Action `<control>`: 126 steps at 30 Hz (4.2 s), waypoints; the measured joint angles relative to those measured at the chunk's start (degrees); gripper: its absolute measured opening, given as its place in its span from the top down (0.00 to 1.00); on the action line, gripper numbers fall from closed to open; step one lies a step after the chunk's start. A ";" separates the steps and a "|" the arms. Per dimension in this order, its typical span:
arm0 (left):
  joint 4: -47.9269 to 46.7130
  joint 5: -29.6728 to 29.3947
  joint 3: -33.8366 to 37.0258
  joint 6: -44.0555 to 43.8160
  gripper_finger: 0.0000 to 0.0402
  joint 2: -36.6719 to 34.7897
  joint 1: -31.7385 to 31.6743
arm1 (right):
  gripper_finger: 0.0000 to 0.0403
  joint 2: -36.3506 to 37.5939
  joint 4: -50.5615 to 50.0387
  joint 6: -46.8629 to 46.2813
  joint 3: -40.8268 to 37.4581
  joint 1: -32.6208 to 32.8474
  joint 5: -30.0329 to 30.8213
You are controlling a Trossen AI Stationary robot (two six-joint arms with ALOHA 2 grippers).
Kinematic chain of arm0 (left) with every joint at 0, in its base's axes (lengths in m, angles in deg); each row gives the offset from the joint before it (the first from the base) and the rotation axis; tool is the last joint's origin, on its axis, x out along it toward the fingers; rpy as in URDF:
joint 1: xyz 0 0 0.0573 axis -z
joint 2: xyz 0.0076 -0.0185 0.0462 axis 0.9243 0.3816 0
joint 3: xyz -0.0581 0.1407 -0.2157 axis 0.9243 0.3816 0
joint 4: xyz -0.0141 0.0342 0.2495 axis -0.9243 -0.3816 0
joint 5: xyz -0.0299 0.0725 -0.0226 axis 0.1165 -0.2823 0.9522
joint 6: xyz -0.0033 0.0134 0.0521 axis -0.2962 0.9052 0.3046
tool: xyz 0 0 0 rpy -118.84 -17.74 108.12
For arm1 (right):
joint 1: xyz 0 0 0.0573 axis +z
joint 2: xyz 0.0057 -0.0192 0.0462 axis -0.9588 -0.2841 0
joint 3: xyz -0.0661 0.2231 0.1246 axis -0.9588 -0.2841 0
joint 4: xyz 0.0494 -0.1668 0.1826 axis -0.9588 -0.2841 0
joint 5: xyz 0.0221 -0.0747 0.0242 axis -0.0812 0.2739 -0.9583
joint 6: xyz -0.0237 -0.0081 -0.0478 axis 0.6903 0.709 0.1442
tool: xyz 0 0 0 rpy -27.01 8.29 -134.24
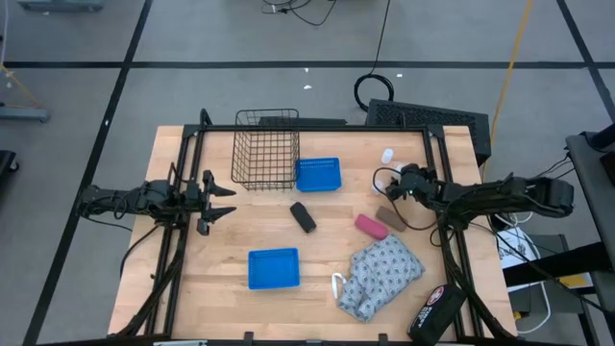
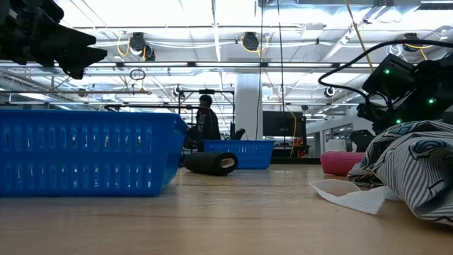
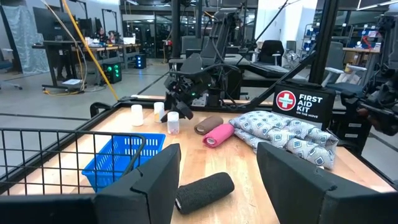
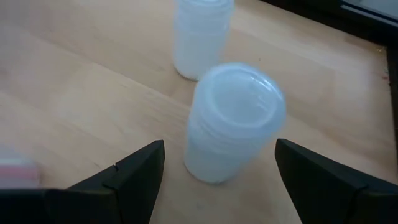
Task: Pick & Place Medicine items
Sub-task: Put the middle white medicine bottle into the bottom blue basket
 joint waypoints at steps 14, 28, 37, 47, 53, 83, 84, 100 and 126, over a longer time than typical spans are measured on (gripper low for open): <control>0.00 0.00 0.00 0.02 0.44 0.00 0.01 | 0.45 -3.30 2.90 -0.42 0.09 0.02 0.01; 0.00 0.00 0.00 0.00 0.44 0.00 0.02 | 0.65 -3.30 2.99 0.00 0.13 0.02 0.05; 0.00 0.00 0.00 0.02 0.44 0.00 0.00 | 0.63 -3.30 3.16 0.98 0.13 0.04 0.03; -0.01 0.00 -0.01 0.02 0.44 0.00 0.01 | 0.64 -2.96 12.76 5.62 0.13 0.07 -5.71; 0.00 0.00 0.00 0.02 0.44 0.00 0.02 | 0.66 -0.51 16.48 7.29 0.15 0.17 -8.94; 0.00 0.00 -0.01 0.02 0.44 0.00 0.01 | 0.66 11.39 31.80 13.16 0.34 7.99 -45.10; 0.00 0.00 0.00 0.02 0.44 0.00 0.01 | 0.66 11.39 32.74 13.27 0.59 8.95 -46.23; 14.18 -3.03 -0.04 -13.46 0.44 1.55 0.02 | 0.66 11.25 33.78 14.77 2.56 20.76 -44.38; 24.03 0.72 -41.10 -2.36 0.44 76.99 0.02 | 0.66 -6.93 16.59 25.73 20.17 27.19 -30.87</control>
